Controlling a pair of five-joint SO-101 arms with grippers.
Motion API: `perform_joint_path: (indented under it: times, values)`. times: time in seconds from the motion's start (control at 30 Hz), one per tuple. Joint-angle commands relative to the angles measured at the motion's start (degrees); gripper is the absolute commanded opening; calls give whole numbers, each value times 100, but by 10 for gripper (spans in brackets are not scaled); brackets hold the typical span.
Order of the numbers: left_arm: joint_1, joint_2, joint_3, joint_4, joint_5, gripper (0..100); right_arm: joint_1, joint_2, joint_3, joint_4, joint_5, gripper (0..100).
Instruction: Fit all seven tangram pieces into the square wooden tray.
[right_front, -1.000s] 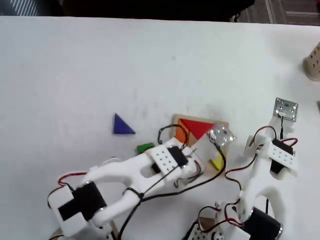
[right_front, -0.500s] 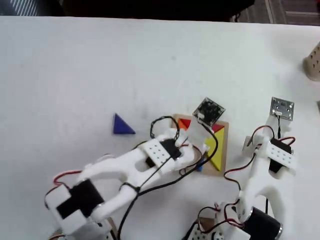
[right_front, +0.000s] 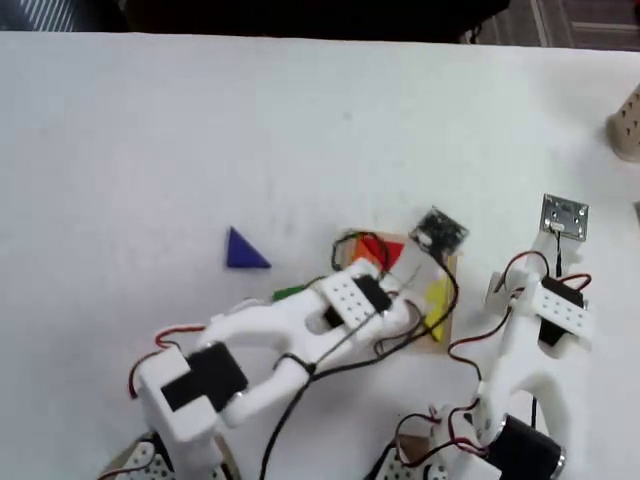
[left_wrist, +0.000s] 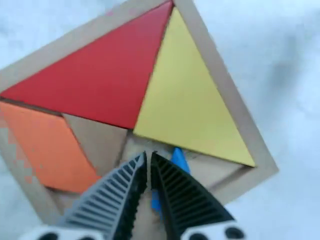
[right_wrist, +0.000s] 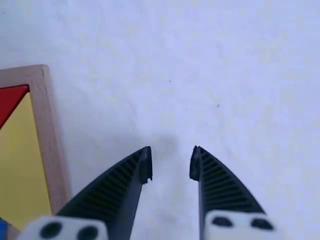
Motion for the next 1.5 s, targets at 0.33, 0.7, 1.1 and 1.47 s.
perform_joint_path:
  times: [0.33,0.7,1.1,1.47]
  values:
    - [611,-119,-360,70,53,38,-66,-13,-237,57,79,134]
    - [207,-2791,958,633,44,42,-75,4,-237,57,79,134]
    - [743,-2237,1644,-290,-607,38,-180,13,-237,57,79,134]
    - [-330,-1402,1178,-949,18,37,-180,22,-237,57,79,134]
